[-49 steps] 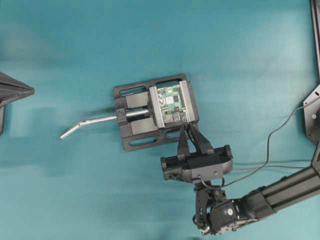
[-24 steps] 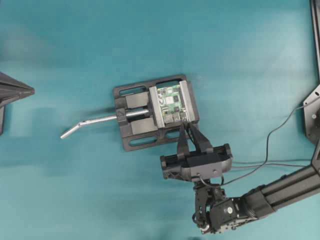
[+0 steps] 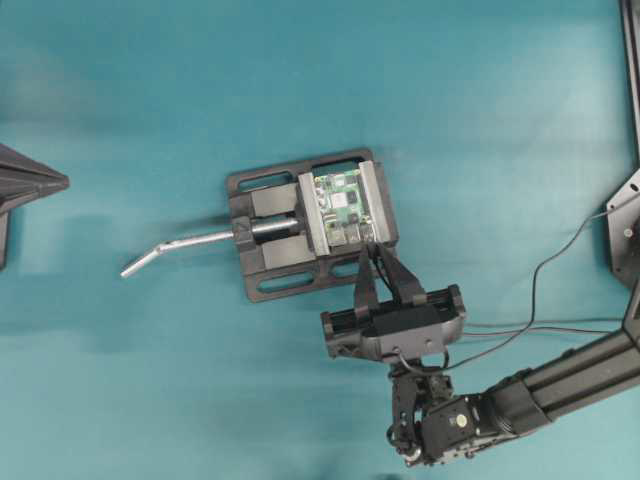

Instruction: Insert the USB into the fixed PCB.

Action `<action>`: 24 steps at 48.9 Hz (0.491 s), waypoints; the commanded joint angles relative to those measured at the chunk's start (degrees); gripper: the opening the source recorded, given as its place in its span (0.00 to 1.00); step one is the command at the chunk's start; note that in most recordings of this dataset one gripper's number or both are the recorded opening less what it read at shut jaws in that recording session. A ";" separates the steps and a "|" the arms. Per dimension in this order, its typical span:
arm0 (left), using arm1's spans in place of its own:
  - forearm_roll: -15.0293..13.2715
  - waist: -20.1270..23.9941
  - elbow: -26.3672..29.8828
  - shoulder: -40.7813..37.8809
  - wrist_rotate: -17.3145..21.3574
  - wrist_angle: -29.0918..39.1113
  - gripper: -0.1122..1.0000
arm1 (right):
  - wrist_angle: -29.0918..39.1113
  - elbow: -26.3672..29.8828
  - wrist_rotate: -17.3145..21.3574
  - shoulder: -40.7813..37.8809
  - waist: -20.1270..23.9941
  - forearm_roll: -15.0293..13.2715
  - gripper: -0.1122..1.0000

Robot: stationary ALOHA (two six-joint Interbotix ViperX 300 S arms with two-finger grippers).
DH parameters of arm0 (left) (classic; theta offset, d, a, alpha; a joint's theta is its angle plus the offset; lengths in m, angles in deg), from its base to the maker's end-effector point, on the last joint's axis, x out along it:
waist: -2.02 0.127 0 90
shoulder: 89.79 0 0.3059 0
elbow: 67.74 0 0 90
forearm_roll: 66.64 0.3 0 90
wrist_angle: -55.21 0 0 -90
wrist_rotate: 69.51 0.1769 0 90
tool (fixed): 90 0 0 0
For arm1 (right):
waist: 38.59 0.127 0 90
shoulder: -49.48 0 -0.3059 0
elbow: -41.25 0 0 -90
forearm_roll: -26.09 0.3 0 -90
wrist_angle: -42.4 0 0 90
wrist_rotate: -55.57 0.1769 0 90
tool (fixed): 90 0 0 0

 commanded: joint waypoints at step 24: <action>0.18 0.09 0.79 -0.44 -0.18 -0.26 0.15 | -0.79 -0.18 0.70 2.37 -5.45 -2.37 0.29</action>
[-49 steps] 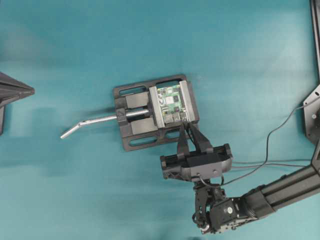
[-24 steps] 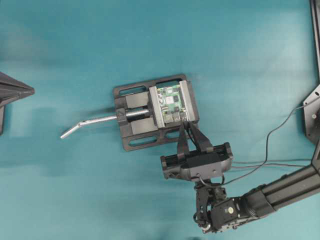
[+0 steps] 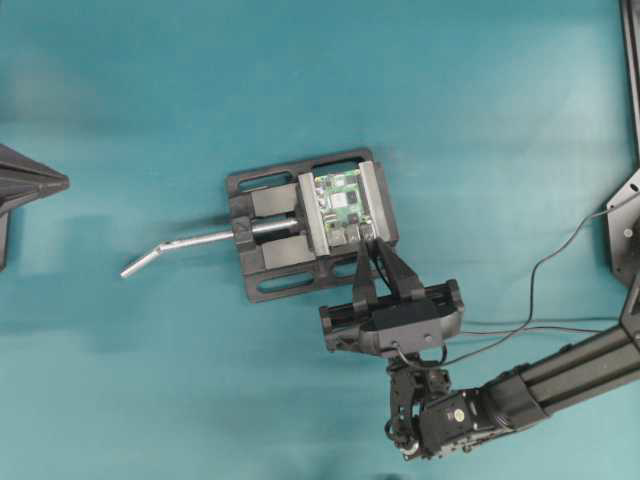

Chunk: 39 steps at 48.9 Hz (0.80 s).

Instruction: Insert the USB into the fixed PCB.

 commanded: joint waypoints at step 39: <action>0.18 0.00 0.79 -0.44 -0.26 -0.26 0.15 | -0.70 1.41 2.72 1.76 -0.18 1.85 0.29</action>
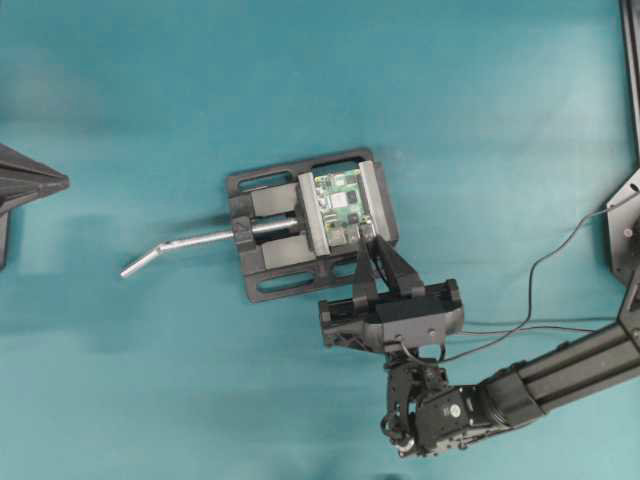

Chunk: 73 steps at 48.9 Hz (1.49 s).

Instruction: Insert the USB into the fixed PCB.

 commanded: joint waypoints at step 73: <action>0.18 0.09 0.70 -0.44 -0.35 -0.26 0.15 | -1.14 1.49 -0.18 1.67 4.48 2.02 0.51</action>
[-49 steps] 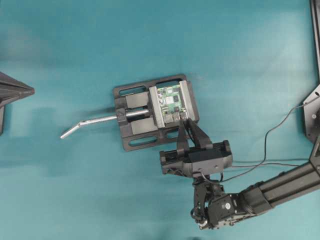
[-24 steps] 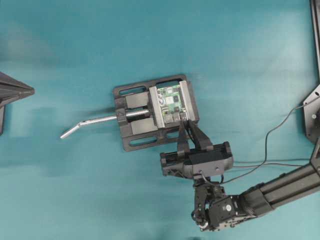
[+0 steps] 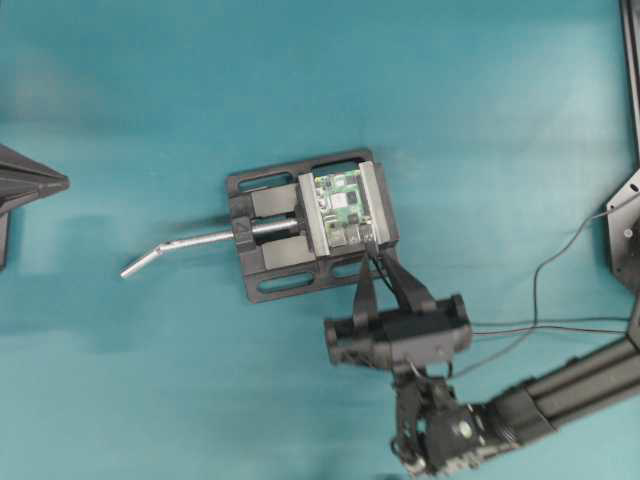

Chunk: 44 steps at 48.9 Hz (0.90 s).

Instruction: Insert the USB into the fixed PCB.

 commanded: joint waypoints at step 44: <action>0.18 0.00 0.70 -0.53 -0.18 -0.26 0.15 | 2.81 -10.02 -5.54 13.18 1.85 -2.02 0.61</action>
